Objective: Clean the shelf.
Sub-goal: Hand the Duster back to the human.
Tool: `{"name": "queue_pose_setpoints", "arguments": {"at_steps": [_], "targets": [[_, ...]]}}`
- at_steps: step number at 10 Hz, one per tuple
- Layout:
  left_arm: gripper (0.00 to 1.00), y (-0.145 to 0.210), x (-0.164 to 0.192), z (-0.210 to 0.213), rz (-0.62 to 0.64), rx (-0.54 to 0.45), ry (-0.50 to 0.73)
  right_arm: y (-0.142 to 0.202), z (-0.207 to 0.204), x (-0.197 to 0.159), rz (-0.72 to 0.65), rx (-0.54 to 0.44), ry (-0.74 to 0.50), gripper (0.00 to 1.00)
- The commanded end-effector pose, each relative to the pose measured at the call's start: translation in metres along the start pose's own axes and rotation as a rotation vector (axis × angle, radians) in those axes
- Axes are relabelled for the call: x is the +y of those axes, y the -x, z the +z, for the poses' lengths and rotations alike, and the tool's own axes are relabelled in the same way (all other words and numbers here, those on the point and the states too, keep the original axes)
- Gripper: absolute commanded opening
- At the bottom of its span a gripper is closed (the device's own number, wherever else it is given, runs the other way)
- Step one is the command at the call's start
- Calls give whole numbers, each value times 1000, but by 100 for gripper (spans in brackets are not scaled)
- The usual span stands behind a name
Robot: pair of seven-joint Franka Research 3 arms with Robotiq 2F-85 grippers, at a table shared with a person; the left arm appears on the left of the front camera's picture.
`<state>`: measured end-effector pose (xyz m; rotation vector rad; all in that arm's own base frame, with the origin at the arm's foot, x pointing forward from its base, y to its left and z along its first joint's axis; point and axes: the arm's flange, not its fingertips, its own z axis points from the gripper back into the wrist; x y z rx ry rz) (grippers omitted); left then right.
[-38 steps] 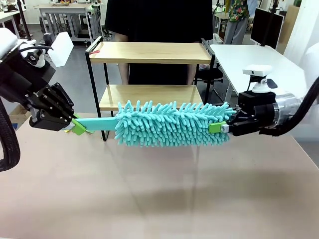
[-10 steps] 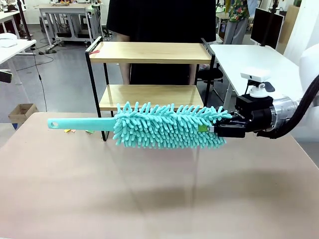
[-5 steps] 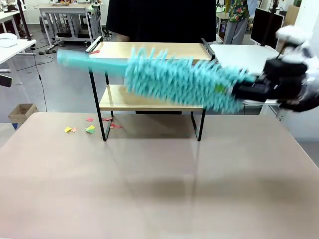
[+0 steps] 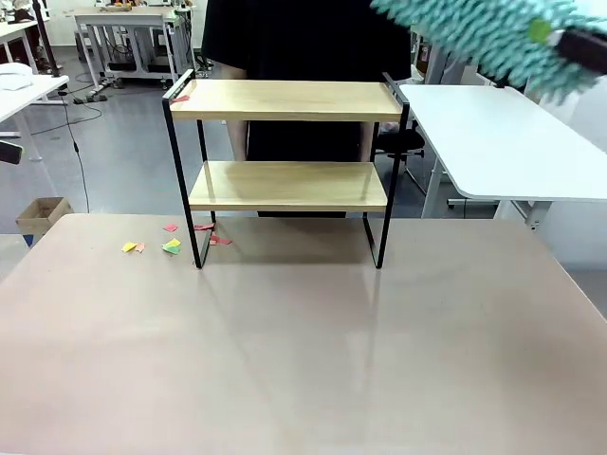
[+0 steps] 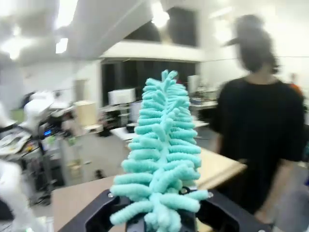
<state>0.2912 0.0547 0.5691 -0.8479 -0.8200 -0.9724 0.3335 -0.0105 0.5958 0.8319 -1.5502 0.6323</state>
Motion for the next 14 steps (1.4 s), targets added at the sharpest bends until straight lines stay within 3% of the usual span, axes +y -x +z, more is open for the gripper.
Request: {"name": "queue_pose_setpoints", "arguments": {"at_steps": [1,3,6,11,14], "targets": [[100,-2,2,-1,-23,-17,12,-2,21,-11,-40,-64,246,16],[100,-2,2,-1,-23,-17,12,11,51,-32,-48,-50,458,16],[100,-2,2,-1,-23,-17,12,49,78,-54,-79,16,625,16],[100,-2,2,-1,-23,-17,12,139,88,-73,-183,197,706,16],[100,-2,2,-1,-23,-17,12,160,90,-71,-158,237,724,16]]}}
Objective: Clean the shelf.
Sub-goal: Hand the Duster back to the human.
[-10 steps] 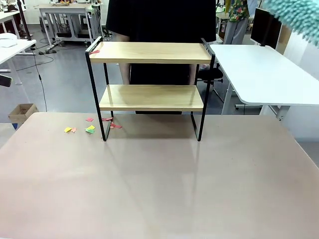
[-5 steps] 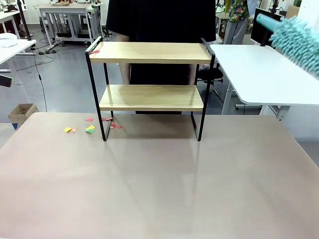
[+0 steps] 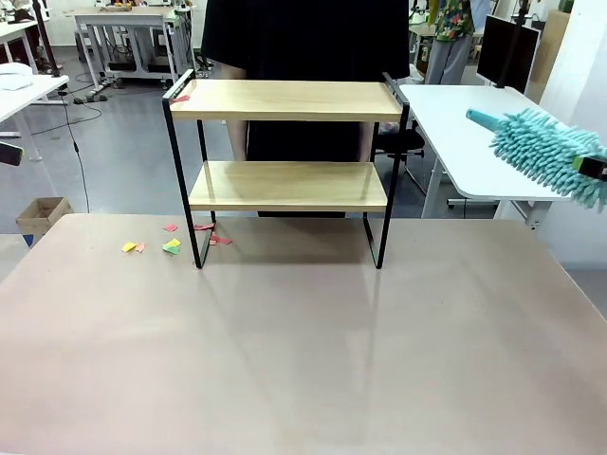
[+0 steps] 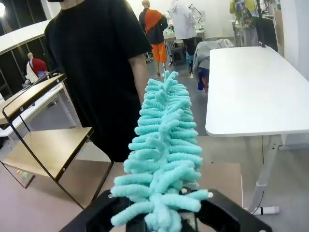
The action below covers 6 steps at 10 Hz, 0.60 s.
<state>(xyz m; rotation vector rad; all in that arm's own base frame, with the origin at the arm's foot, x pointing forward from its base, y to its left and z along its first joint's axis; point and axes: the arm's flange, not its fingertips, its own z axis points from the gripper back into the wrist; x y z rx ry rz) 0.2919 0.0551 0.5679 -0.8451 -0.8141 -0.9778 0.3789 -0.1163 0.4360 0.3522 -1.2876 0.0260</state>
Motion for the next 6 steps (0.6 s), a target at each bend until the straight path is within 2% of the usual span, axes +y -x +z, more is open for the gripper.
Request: {"name": "queue_pose_setpoints", "arguments": {"at_steps": [1,2,6], "targets": [[100,-3,1,0,-21,-24,10,25,25,25,50,-78,9,16],[100,-3,1,0,-21,-24,10,0,0,0,0,0,0,16],[100,-3,1,0,-21,-24,10,0,0,0,0,0,0,16]]}}
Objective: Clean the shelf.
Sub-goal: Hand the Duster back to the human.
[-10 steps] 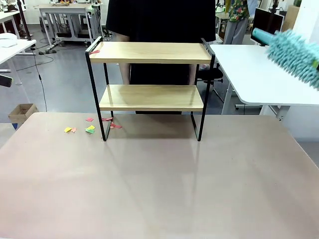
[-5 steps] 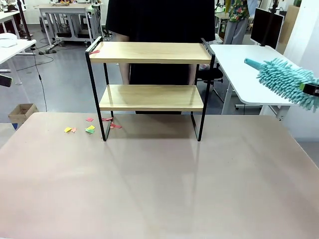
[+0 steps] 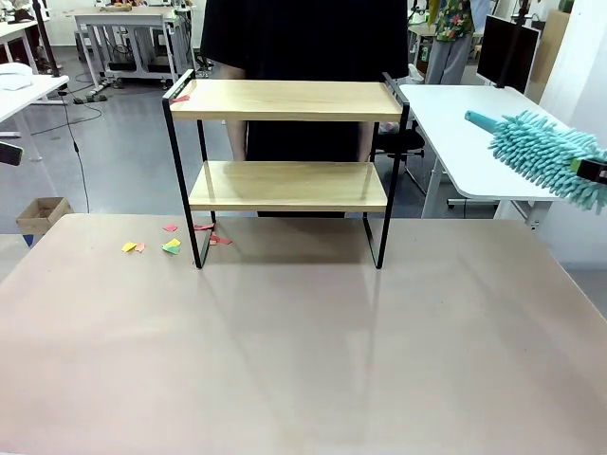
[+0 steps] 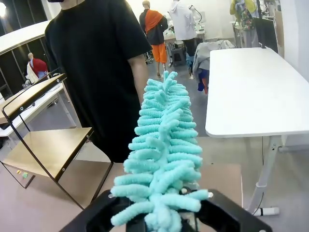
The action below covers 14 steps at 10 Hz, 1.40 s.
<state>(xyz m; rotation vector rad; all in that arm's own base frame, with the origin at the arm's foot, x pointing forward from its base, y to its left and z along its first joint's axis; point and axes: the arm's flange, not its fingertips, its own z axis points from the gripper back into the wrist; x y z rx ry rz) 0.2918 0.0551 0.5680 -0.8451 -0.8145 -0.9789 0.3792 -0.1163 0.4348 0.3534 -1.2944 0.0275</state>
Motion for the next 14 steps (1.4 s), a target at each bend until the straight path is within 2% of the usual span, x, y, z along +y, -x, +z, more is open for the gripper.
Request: {"name": "queue_pose_setpoints", "arguments": {"at_steps": [1,14], "targets": [[100,-3,1,0,-20,-24,9,-1,1,0,-2,7,2,16],[100,-3,1,0,-20,-24,9,-1,1,0,-2,7,2,16]]}}
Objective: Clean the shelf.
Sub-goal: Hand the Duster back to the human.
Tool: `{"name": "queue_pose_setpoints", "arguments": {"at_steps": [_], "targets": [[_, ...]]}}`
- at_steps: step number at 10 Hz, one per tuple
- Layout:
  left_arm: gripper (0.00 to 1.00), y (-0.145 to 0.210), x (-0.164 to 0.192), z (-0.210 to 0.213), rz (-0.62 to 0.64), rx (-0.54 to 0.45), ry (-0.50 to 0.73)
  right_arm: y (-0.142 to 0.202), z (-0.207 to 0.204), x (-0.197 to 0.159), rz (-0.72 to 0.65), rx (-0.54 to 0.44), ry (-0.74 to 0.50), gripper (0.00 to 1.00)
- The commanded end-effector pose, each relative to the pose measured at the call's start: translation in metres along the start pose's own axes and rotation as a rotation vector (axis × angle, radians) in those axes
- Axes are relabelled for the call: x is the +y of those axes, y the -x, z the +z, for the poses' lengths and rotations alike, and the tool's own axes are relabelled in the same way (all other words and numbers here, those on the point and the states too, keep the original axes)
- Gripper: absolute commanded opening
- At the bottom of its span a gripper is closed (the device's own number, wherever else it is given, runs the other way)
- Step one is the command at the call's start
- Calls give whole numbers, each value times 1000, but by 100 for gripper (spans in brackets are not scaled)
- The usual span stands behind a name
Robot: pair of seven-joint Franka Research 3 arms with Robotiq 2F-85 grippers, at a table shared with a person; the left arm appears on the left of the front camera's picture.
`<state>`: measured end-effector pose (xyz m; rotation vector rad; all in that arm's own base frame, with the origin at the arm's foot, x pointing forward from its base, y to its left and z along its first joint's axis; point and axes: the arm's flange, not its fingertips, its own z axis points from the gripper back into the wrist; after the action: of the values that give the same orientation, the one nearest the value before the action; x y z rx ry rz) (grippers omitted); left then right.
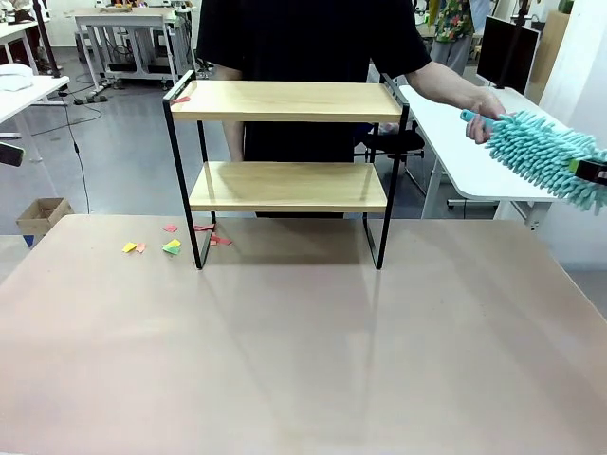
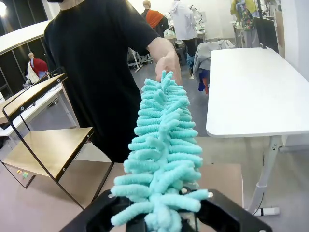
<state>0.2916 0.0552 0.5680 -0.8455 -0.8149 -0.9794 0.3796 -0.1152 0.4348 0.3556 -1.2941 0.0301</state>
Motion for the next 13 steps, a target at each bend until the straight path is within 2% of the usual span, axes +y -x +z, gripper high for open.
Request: {"name": "queue_pose_setpoints", "arguments": {"at_steps": [1,2,3,4,5,6,7,10,11,13], "targets": [[100,-3,1,0,-19,-24,9,-1,1,-1,-2,6,5,16],[100,-3,1,0,-19,-24,9,-1,1,-1,-2,6,5,16],[100,-3,1,0,-19,-24,9,0,0,0,0,0,-1,39],[100,-3,1,0,-19,-24,9,-2,0,-2,-12,13,-29,68],[100,-3,1,0,-19,-24,9,-1,0,-2,-1,16,-33,93],[100,-3,1,0,-19,-24,9,-3,0,-3,-11,23,-55,100],[100,-3,1,0,-19,-24,9,-15,5,0,-46,27,-97,100],[100,-3,1,0,-19,-24,9,-109,71,3,-182,-140,-188,100],[100,-3,1,0,-19,-24,9,-141,95,-4,-256,-198,-225,100],[100,-3,1,0,-19,-24,9,-184,129,-32,-438,-307,-244,100]]}}
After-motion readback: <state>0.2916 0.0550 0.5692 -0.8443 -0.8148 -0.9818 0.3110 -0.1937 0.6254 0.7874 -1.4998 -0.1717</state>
